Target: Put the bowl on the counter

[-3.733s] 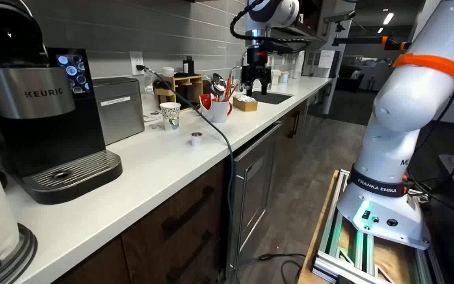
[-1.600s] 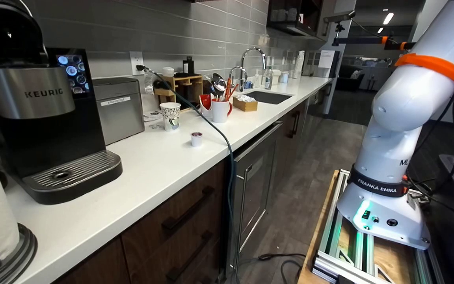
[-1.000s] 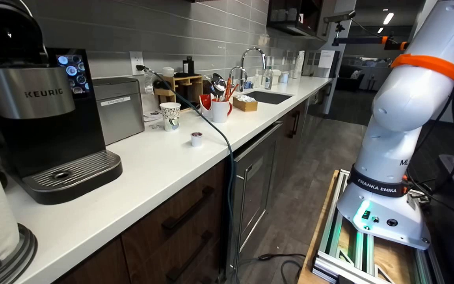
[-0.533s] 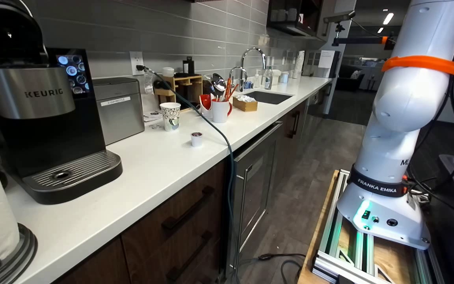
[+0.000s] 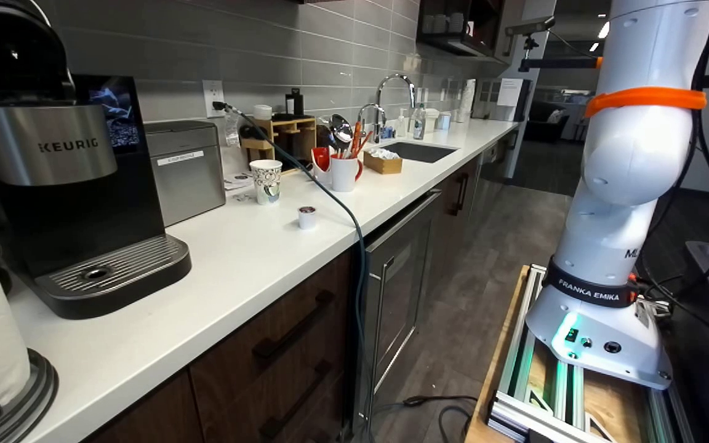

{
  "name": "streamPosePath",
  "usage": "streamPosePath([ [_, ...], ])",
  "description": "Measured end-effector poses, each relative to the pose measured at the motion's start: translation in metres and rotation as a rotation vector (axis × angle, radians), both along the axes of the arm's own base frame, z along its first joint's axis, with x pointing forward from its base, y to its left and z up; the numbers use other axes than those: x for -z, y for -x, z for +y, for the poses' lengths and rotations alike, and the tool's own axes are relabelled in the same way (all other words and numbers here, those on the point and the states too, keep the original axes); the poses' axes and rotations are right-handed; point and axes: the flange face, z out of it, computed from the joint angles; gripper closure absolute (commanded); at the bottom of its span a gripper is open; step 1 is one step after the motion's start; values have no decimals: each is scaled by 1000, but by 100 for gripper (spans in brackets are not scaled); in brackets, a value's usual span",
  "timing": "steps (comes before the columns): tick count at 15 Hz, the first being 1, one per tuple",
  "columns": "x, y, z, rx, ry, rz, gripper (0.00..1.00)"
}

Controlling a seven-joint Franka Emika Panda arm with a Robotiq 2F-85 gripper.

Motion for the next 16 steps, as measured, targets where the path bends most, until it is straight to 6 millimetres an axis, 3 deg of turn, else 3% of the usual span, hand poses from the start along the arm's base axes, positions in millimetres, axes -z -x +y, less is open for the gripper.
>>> streamPosePath([
  [5, 3, -19, 9, 30, -46, -86, 0],
  [10, 19, -43, 22, 38, -69, -112, 0],
  [16, 29, -53, 24, 34, -67, -95, 0],
])
